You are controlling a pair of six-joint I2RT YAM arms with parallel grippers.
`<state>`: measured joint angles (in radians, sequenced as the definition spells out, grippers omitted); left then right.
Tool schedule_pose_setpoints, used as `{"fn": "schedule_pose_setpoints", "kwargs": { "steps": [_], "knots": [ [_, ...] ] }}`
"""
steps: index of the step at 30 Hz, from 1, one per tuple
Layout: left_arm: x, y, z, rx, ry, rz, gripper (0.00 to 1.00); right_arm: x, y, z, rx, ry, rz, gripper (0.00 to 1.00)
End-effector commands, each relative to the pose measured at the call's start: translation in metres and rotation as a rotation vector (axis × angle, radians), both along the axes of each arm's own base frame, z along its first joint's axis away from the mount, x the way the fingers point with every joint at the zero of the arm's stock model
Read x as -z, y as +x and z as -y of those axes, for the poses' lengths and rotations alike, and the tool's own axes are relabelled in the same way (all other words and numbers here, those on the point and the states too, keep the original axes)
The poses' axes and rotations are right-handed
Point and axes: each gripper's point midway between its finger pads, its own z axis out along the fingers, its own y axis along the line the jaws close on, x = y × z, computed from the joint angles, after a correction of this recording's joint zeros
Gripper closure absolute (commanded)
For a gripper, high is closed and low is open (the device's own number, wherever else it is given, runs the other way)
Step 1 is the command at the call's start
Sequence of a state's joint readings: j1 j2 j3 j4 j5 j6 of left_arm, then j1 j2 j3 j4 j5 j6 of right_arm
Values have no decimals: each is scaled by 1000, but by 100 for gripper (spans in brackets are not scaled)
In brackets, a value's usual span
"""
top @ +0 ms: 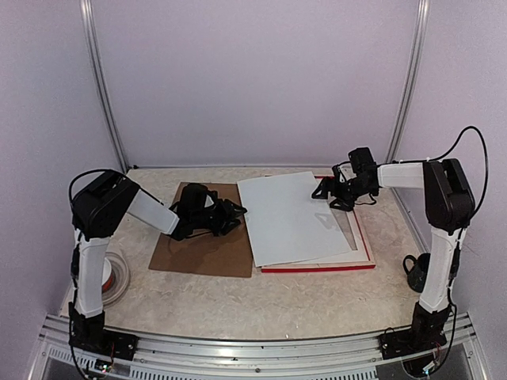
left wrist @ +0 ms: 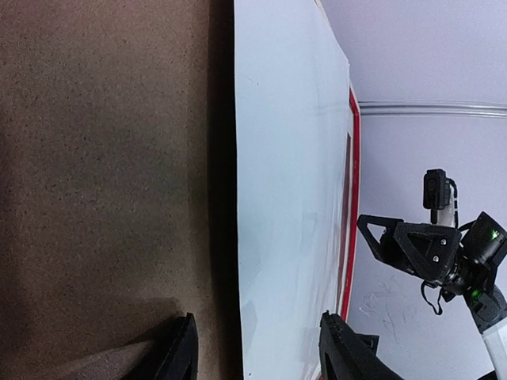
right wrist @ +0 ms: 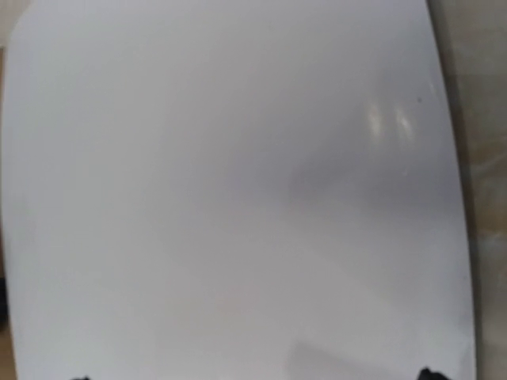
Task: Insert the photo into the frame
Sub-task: Move the photo to the frame body.
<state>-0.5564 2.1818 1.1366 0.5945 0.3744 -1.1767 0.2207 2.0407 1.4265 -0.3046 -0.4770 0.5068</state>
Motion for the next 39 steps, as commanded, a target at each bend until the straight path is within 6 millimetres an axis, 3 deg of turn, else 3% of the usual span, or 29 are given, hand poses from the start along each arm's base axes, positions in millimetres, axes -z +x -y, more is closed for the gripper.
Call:
{"fn": "schedule_pose_setpoints", "kwargs": {
  "steps": [1, 9, 14, 17, 19, 29, 34, 39],
  "knots": [
    [0, -2, 5, 16, -119, 9, 48, -30, 1, 2, -8, 28, 79, 11],
    [-2, -7, 24, 58, -219, 20, 53, -39, -7, 4, -10, 26, 93, 11],
    [-10, -8, 29, 72, -260, 28, 71, -43, -9, 9, -6, 7, 106, 10],
    [-15, -9, 33, 83, -270, 25, 90, -40, -10, 14, 2, -1, 97, 10],
    [-17, -10, 35, 87, -270, 14, 96, -38, -10, 18, 8, 0, 92, 10],
    [-29, -18, 28, 76, -229, -49, 100, -36, -11, 23, 9, -4, 92, 10],
    [-32, -34, 17, 89, -171, -75, 100, -34, -14, 26, 9, -20, 89, 10],
    [-19, -58, -8, 89, -113, -118, 100, -26, -18, 22, -5, 5, 62, 10]
  ]
}}
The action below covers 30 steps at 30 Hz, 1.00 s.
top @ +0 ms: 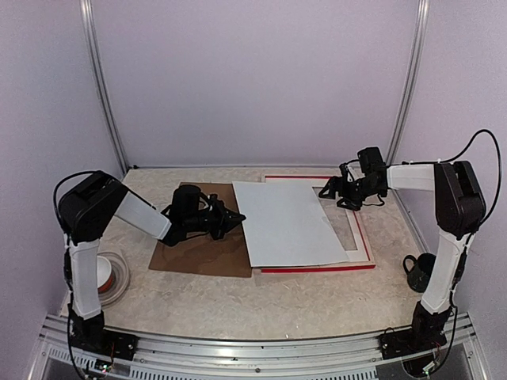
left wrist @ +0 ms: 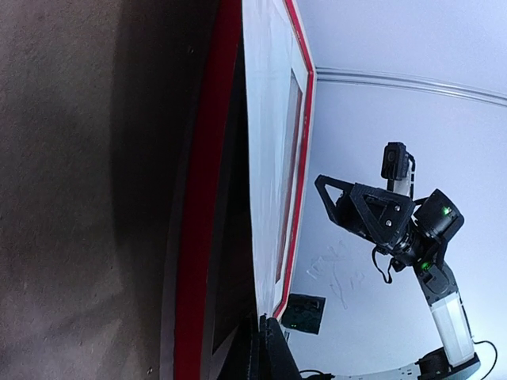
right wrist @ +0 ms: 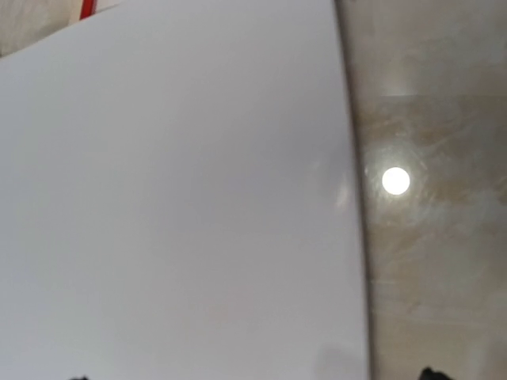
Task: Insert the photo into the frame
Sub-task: Move the photo to the frame body.
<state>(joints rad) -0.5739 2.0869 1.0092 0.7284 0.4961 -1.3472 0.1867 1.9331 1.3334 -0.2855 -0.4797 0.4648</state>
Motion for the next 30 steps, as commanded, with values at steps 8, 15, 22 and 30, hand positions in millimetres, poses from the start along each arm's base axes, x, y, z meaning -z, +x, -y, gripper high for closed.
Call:
{"fn": "schedule_pose_setpoints", "kwargs": {
  "steps": [8, 15, 22, 30],
  "knots": [
    [41, -30, -52, 20, 254, -38, 100, 6, -19, -9, -49, 70, -33, 1],
    [48, -31, -81, -6, 374, -32, 100, 10, -41, -37, -137, 68, -47, 1],
    [63, -34, -82, 20, 404, -50, 100, 15, -57, -60, -175, 86, -81, 1],
    [80, -37, -87, 22, 429, -79, 100, 24, -59, -77, -225, 132, -111, 1]
  ]
}}
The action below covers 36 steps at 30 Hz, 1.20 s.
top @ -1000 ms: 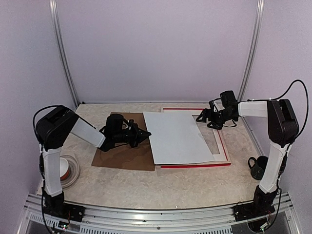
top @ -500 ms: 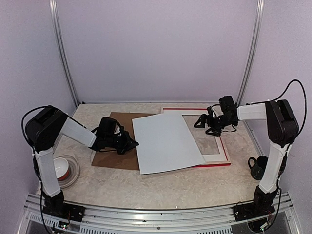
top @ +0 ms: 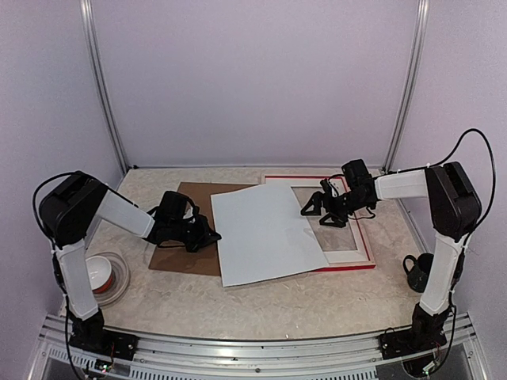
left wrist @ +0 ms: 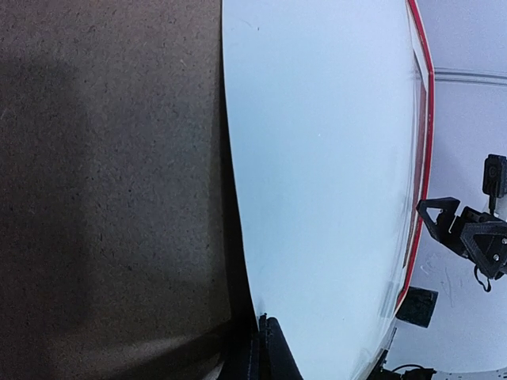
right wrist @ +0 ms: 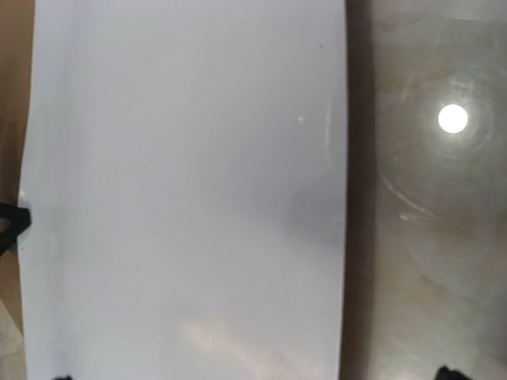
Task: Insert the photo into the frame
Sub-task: Move the photo to the frame body, then place the photo on the mat board.
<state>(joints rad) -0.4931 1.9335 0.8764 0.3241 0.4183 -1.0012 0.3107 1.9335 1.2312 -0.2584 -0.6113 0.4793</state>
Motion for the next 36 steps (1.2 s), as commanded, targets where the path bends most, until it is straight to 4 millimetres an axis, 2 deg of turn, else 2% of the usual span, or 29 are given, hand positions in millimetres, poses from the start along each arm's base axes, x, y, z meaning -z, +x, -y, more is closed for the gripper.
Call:
{"fn": "schedule_pose_setpoints", "kwargs": {
  "steps": [1, 14, 21, 30, 36],
  "knots": [
    [25, -6, -9, 3, 50, -41, 100, 1, 0, -13, -33, 54, -15, 1],
    [22, -6, -8, 0, 40, -35, 100, 5, -11, -28, -65, 145, -65, 10],
    [16, -4, -7, -4, 31, -22, 100, 17, -15, -26, -49, 134, -94, 11],
    [15, -5, -6, -2, 25, -22, 100, 12, -11, -25, -44, 129, -78, 11],
    [15, -5, -6, -3, 26, -20, 100, 25, -15, -24, -46, 115, -112, 11]
  ]
}}
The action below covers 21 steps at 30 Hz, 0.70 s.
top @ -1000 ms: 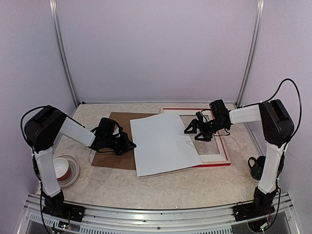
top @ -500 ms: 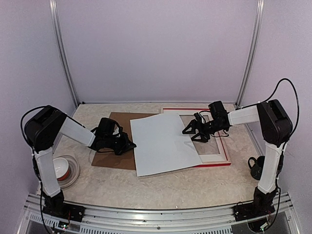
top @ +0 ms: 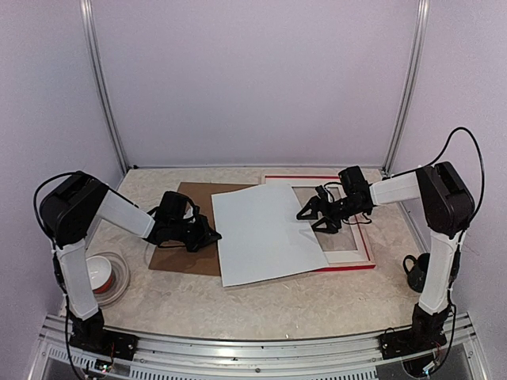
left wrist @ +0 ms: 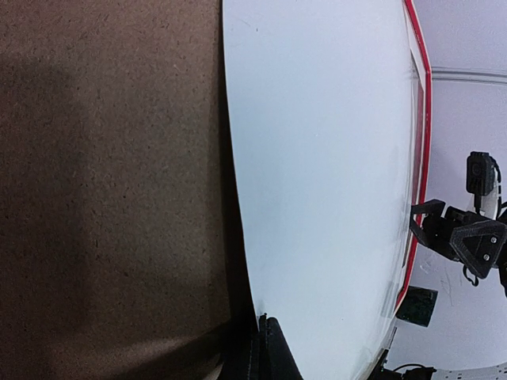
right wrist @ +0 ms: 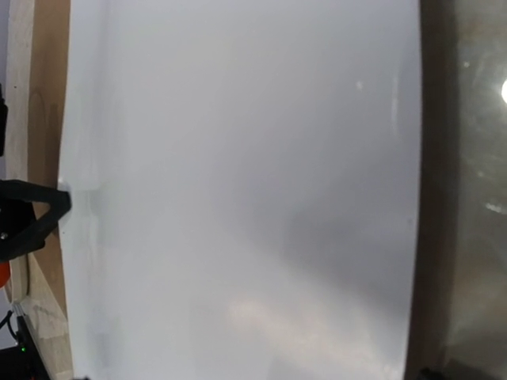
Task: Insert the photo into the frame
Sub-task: Place the photo on the mat board.
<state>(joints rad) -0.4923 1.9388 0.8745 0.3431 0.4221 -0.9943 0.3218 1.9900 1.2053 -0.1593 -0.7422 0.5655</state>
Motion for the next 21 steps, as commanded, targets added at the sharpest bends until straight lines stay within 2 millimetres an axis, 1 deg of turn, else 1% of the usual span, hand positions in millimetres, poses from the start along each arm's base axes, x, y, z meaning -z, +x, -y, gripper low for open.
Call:
{"fn": "schedule_pose_setpoints", "kwargs": {
  "steps": [1, 4, 7, 12, 14, 16, 17, 19, 21],
  "knots": [
    [15, -6, -7, -10, 30, -35, 100, 17, -6, -3, -17, -10, -34, 11],
    [16, -6, -7, -10, 31, -36, 100, 17, -8, -4, -19, 2, -36, 12],
    [15, -6, -7, -8, 31, -35, 100, 13, -8, -8, -31, 28, -33, 16],
    [15, -6, -6, -7, 28, -36, 99, -4, -12, -19, -71, 127, -37, 36],
    [14, -5, -6, -9, 29, -33, 99, -9, -12, -20, -73, 145, -35, 44],
    [14, -5, -6, -9, 29, -35, 98, -12, -12, -20, -75, 153, -35, 56],
    [14, -4, -5, -8, 28, -33, 98, -13, -11, -21, -77, 158, -36, 60],
    [13, -4, -5, -8, 29, -33, 98, -11, -11, -20, -74, 155, -47, 64],
    [13, -3, -4, -9, 28, -32, 97, -5, -11, -18, -73, 137, -59, 65]
  ]
}}
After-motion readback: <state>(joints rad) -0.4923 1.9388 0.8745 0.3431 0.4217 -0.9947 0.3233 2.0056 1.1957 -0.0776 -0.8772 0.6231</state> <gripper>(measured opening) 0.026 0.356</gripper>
